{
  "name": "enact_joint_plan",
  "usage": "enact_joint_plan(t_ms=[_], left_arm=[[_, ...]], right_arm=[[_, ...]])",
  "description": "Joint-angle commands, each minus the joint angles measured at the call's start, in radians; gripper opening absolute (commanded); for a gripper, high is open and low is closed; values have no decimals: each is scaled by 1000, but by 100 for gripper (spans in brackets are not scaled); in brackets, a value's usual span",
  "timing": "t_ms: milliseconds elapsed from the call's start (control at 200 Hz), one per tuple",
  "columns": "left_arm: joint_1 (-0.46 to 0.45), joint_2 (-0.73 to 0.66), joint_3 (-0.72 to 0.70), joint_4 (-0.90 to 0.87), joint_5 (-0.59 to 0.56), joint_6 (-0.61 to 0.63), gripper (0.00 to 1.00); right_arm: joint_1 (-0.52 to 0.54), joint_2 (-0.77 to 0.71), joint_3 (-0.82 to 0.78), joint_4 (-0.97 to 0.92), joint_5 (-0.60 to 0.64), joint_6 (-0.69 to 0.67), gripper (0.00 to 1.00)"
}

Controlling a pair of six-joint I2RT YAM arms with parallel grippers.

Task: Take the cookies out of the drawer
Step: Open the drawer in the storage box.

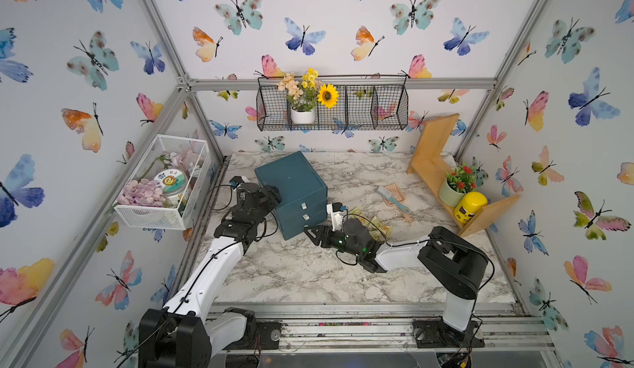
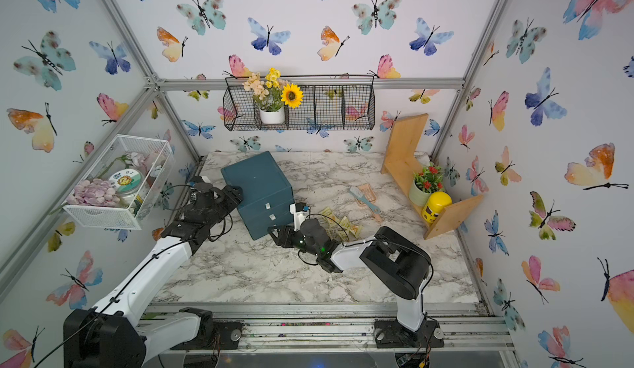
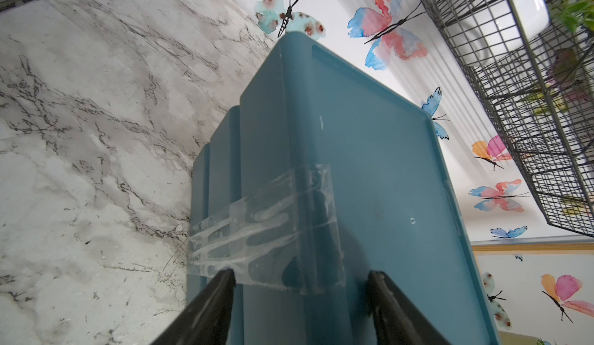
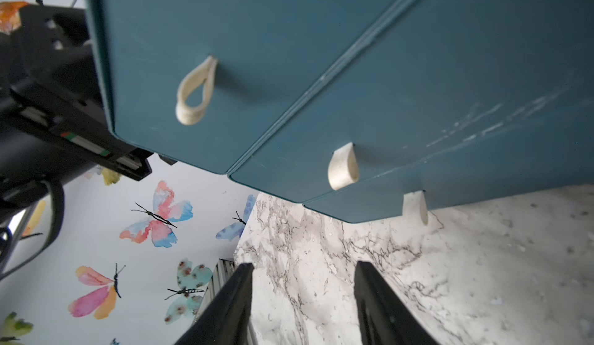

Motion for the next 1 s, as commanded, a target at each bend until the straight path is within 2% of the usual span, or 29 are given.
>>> enact_joint_plan(t_ms=[0, 160, 415, 651, 891, 996], left_arm=[[3, -9, -18, -64, 43, 11, 69], [3, -9, -22, -57, 48, 9, 69], [3, -8, -21, -59, 48, 9, 69], [3, -7, -20, -58, 49, 7, 69], [3, -6, -18, -59, 51, 9, 68], [3, -3, -17, -58, 51, 9, 68]], right_arm=[[-19, 23, 60, -32, -52, 131, 56], [-42, 84, 116, -16, -76, 178, 54], [-60, 145, 165, -31, -46, 218, 49], [-68, 178, 223, -42, -38, 217, 44], [-72, 187, 231, -38, -46, 222, 29], [-71, 166, 207, -36, -47, 217, 17]])
